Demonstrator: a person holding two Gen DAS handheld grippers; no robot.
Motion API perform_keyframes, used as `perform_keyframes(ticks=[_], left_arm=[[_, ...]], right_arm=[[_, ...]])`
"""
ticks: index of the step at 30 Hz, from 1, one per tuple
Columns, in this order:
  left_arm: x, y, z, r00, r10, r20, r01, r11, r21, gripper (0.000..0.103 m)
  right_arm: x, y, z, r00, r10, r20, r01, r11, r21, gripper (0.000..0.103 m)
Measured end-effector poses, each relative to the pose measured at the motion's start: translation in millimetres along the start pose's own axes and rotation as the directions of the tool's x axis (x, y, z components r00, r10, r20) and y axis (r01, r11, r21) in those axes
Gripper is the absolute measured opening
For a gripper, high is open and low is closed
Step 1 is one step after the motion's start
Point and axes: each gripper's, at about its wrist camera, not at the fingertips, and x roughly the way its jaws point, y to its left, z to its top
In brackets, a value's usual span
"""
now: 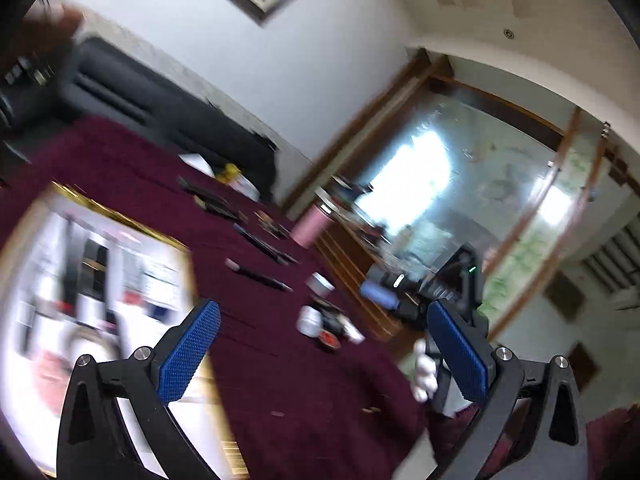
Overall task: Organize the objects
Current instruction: 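Move both open tools back toward the pile, then grasp the black white-capped marker with the left tool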
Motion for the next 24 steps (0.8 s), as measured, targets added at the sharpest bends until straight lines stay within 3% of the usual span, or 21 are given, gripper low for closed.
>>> perform_keyframes(ticks=[1,3,4,6,8,10,13,15,18,20,24], left_arm=[[13,-4,-3,1.0,-0.012,-0.028,0.012,1.0,-0.006,0.102],[45,-11,-14,0.994,-0.033,-0.102,0.031,0.999,-0.016,0.102],[61,-14,-20,0.989,-0.029,-0.148,0.026,0.999,-0.02,0.102],[94,-20,-32,0.968,-0.008,-0.25,0.003,1.0,-0.023,0.101],[121,-23,-41,0.949,0.019,-0.316,-0.027,0.999,-0.021,0.101],[134,-28,-42,0.94,0.055,-0.336,-0.057,0.998,0.004,0.101],[154,-38,-27,0.921,0.181,-0.345,-0.147,0.982,0.122,0.101],[177,-44,-13,0.888,0.294,-0.354,-0.223,0.948,0.229,0.101],[224,-42,6,0.835,0.388,-0.389,-0.26,0.903,0.343,0.101],[258,-34,15,0.805,0.429,-0.409,-0.272,0.88,0.388,0.097],[329,-15,16,0.728,0.541,-0.422,-0.273,0.792,0.546,0.093]], right_arm=[[-24,-3,4,0.996,0.005,0.093,-0.005,1.0,0.001,0.092],[-49,-19,6,0.977,0.075,0.202,-0.089,0.994,0.063,0.103],[-53,-38,7,0.97,0.126,0.209,-0.161,0.974,0.16,0.103],[-34,-69,7,0.97,0.233,0.072,-0.244,0.917,0.317,0.103],[-3,-102,-6,0.922,0.384,-0.043,-0.322,0.825,0.465,0.103],[11,-127,-22,0.938,0.342,-0.059,-0.266,0.816,0.513,0.103],[26,-156,-34,0.951,0.304,-0.059,-0.22,0.798,0.56,0.103],[31,-172,-34,0.962,0.268,-0.049,-0.195,0.803,0.564,0.103],[40,-186,-28,0.984,0.168,-0.066,-0.112,0.853,0.509,0.103],[45,-195,-27,0.981,0.183,-0.056,-0.13,0.85,0.51,0.103],[47,-204,-28,0.973,0.228,-0.023,-0.185,0.842,0.507,0.103]])
